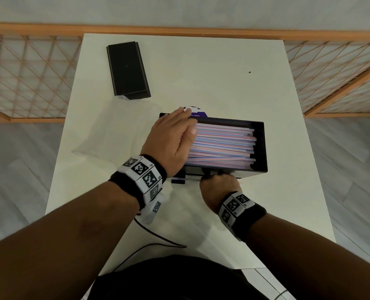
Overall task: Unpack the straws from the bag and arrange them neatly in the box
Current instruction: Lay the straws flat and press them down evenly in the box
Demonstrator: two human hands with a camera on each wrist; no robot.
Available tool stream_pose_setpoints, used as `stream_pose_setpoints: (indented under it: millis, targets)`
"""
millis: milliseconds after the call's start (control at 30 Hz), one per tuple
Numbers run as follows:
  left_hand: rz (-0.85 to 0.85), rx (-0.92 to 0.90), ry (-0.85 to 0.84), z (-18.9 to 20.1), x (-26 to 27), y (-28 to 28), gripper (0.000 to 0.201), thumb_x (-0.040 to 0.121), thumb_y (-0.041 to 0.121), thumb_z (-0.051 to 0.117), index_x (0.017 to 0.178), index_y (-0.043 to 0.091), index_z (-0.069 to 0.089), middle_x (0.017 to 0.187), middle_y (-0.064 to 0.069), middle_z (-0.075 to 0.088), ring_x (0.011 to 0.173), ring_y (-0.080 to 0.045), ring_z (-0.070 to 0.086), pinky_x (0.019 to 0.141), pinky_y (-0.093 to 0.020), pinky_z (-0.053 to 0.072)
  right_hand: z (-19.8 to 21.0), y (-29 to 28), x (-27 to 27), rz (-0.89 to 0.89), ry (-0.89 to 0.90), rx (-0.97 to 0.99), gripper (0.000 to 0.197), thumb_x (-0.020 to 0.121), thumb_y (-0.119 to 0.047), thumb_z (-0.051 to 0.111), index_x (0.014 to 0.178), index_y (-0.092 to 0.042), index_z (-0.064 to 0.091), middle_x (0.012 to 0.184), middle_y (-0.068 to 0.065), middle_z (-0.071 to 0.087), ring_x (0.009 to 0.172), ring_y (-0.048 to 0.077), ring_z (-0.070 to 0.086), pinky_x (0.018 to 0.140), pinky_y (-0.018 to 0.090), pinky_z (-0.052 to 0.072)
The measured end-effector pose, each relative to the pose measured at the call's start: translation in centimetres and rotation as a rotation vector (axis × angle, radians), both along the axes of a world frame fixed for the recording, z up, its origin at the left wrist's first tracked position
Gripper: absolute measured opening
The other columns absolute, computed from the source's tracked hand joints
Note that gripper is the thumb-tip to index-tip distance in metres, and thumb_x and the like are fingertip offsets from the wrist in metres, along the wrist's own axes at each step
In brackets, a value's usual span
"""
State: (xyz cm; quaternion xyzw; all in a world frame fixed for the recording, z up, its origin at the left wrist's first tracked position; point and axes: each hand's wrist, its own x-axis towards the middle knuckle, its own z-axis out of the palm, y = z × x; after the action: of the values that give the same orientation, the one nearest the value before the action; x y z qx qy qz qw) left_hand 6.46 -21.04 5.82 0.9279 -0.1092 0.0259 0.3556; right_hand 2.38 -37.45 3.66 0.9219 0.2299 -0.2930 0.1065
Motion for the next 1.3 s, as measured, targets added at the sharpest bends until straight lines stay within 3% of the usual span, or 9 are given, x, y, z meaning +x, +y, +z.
stream_pose_setpoints:
  millis: [133,233,333,467,567,700,833,1100,1300]
  targets:
    - [0.140,-0.212,-0.007,0.8,-0.1,0.4,0.047,0.107,0.033,0.033,0.128,0.009,0.067,0.141,-0.007,0.061,0.139,-0.017,0.049,0.113,-0.009,0.026,1.4,-0.2,-0.1,0.005,-0.012,0.086,0.024,0.091,-0.007,0.045,0.104,-0.008,0.066,0.105,0.016,0.070,0.097,0.040,0.067,0.080,0.045,0.053]
    - [0.270,-0.344,0.000,1.9,0.0,1.0,0.051,0.106,0.038,0.030,0.122,0.011,0.070,0.132,-0.002,0.068,0.123,-0.004,0.058,0.104,-0.004,0.035,4.7,-0.3,-1.0,0.041,-0.127,0.189,0.028,0.061,-0.011,0.077,0.059,-0.018,0.050,0.053,0.007,0.063,0.045,0.032,0.062,0.044,0.030,0.041]
    - [0.343,-0.442,0.005,2.6,0.7,1.8,0.058,0.103,0.049,0.028,0.113,0.015,0.075,0.124,0.001,0.072,0.119,-0.003,0.062,0.105,-0.009,0.039,8.2,-1.4,-1.5,-0.034,-0.351,0.286,0.036,0.046,-0.010,0.080,0.047,-0.016,0.044,0.036,0.002,0.045,0.027,0.026,0.044,0.044,0.021,0.021]
    - [0.387,-0.530,-0.014,3.0,2.0,2.3,0.068,0.097,0.061,0.024,0.110,0.021,0.076,0.118,0.006,0.074,0.120,-0.006,0.063,0.112,-0.038,0.044,10.2,-1.5,1.8,-0.057,-0.569,0.369,0.030,0.052,-0.020,0.083,0.055,-0.017,0.053,0.046,0.003,0.053,0.036,0.027,0.051,0.044,0.023,0.029]
    - [0.358,-0.456,0.036,3.2,1.9,1.7,0.067,0.099,0.059,0.022,0.112,0.020,0.075,0.122,0.008,0.071,0.120,-0.002,0.061,0.109,-0.017,0.037,8.5,-0.6,3.7,0.002,-0.385,0.360,0.056,0.079,-0.065,0.051,0.098,-0.014,0.066,0.099,0.009,0.066,0.093,0.034,0.062,0.075,0.042,0.051]
    - [0.279,-0.290,0.071,2.4,0.6,0.9,0.060,0.104,0.046,0.023,0.122,0.013,0.070,0.130,0.001,0.066,0.110,0.012,0.052,0.095,0.004,0.026,7.0,-0.7,2.4,0.008,-0.033,0.218,0.105,0.075,-0.085,0.004,0.149,-0.015,0.030,0.160,0.009,0.025,0.149,0.029,0.018,0.119,0.054,0.017]
    - [0.235,-0.172,0.148,1.8,-0.3,1.0,0.065,0.102,0.048,0.019,0.140,0.013,0.059,0.153,-0.004,0.051,0.145,-0.015,0.040,0.114,-0.017,0.022,6.2,-1.9,1.1,0.027,-0.082,0.350,0.084,0.085,-0.078,0.013,0.134,-0.020,0.050,0.146,-0.002,0.047,0.141,0.023,0.035,0.115,0.055,0.027]
    - [0.322,-0.160,0.160,1.5,-0.3,1.1,0.046,0.109,0.035,0.035,0.146,0.011,0.050,0.158,-0.007,0.044,0.146,-0.020,0.039,0.117,-0.021,0.023,5.1,-3.2,3.0,-0.125,-0.351,0.701,0.047,0.085,-0.051,0.051,0.104,-0.010,0.066,0.115,0.009,0.067,0.110,0.033,0.061,0.094,0.048,0.049]
    - [0.498,-0.223,0.469,2.0,-0.1,0.6,0.050,0.108,0.049,0.027,0.133,0.014,0.052,0.120,-0.004,0.063,0.114,-0.028,0.059,0.094,-0.035,0.043,6.0,-8.4,5.0,-0.888,-0.333,0.428,0.043,0.094,-0.031,0.056,0.129,-0.005,0.052,0.117,0.021,0.062,0.110,0.040,0.056,0.086,0.039,0.044]
